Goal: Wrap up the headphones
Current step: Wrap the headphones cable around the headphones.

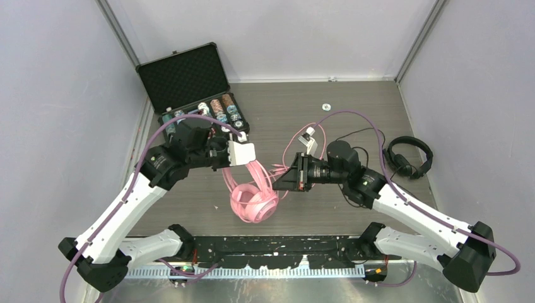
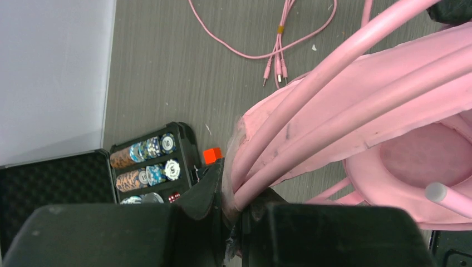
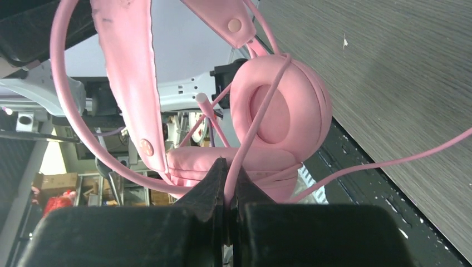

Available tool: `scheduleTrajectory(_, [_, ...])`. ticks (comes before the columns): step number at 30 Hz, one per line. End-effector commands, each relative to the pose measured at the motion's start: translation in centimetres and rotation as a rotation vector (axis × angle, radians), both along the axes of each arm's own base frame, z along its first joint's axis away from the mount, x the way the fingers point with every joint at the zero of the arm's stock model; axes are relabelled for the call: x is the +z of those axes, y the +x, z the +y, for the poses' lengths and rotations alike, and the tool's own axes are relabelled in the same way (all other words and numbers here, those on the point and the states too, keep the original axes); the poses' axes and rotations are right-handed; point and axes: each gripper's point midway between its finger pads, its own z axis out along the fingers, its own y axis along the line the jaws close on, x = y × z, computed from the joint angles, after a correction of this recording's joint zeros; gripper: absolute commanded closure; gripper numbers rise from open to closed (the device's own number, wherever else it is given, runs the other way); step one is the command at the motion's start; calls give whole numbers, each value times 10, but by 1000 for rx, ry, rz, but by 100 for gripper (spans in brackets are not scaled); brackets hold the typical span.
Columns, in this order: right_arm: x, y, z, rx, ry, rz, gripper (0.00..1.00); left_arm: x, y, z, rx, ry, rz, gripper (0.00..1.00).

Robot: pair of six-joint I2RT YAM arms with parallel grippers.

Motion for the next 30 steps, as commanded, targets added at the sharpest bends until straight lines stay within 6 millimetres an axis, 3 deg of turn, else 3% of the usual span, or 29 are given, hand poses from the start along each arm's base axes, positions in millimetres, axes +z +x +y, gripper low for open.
scheduleTrajectory(1, [62,12,7,-56,235,-61,97,-15,7,23,134,62,31,100])
scheduleTrajectory(6, [53,19,6,-114,265,4,98,-21,8,28,195,46,61,100])
scheduleTrajectory(13, [38,28,-11,-188,139,-79,90,-26,3,34,223,48,78,100])
scheduleTrajectory(20, [58,14,-11,-97,252,-67,81,-31,2,37,194,77,50,100])
scheduleTrajectory(25, [66,7,-9,-49,303,-62,96,-31,8,36,220,75,55,100])
scheduleTrajectory(30, [64,7,-8,-32,295,-85,94,-33,14,38,281,61,67,100])
